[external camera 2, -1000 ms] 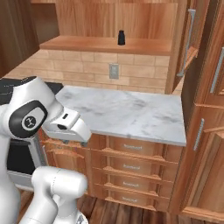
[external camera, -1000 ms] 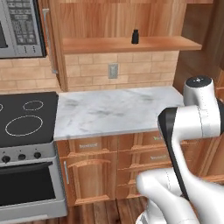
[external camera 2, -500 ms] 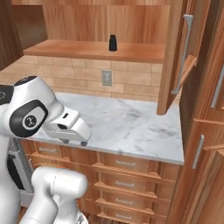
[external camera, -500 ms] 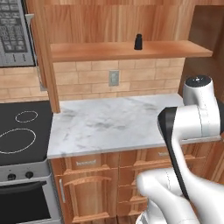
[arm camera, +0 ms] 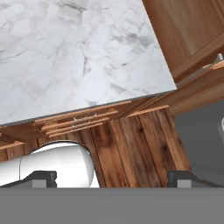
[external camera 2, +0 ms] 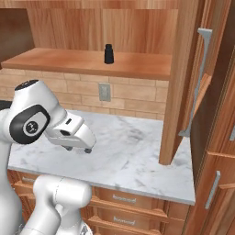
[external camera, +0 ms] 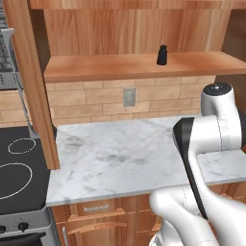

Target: Move the oil and vinegar bottle and shaker from the cabinet to the dining counter.

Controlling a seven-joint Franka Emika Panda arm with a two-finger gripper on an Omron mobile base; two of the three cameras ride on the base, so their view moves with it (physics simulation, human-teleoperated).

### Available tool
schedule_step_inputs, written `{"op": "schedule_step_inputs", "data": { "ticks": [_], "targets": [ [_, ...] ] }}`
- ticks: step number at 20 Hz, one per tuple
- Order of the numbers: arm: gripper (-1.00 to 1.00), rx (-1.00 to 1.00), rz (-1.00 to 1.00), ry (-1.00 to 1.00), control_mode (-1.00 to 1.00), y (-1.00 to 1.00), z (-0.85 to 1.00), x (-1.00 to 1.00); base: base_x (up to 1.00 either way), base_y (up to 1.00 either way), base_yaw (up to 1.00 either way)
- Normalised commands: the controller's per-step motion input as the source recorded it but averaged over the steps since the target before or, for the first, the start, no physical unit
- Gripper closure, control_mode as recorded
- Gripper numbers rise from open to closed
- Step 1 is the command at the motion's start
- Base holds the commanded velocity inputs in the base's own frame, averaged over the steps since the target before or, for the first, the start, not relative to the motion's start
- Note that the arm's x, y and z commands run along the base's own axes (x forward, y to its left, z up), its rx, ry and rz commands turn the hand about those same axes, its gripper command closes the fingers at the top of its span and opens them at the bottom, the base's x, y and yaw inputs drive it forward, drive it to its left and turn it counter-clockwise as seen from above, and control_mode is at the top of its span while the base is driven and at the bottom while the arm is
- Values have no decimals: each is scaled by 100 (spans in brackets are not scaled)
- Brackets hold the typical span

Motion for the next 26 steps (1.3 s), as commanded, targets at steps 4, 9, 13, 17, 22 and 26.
{"op": "schedule_step_inputs", "data": {
  "ticks": [4,9,13,17,22,26],
  "targets": [
    [-100,0,0,0,100,0,0,0,58,-26,0],
    [-100,0,0,0,100,0,0,0,15,-8,0],
    [-100,0,0,0,100,0,0,0,0,0,0],
    [-100,0,0,0,100,0,0,0,0,0,0],
    [-100,0,0,0,100,0,0,0,0,0,0],
    [-100,0,0,-4,-100,2,3,-1,-1,2,0]
  ]
}}
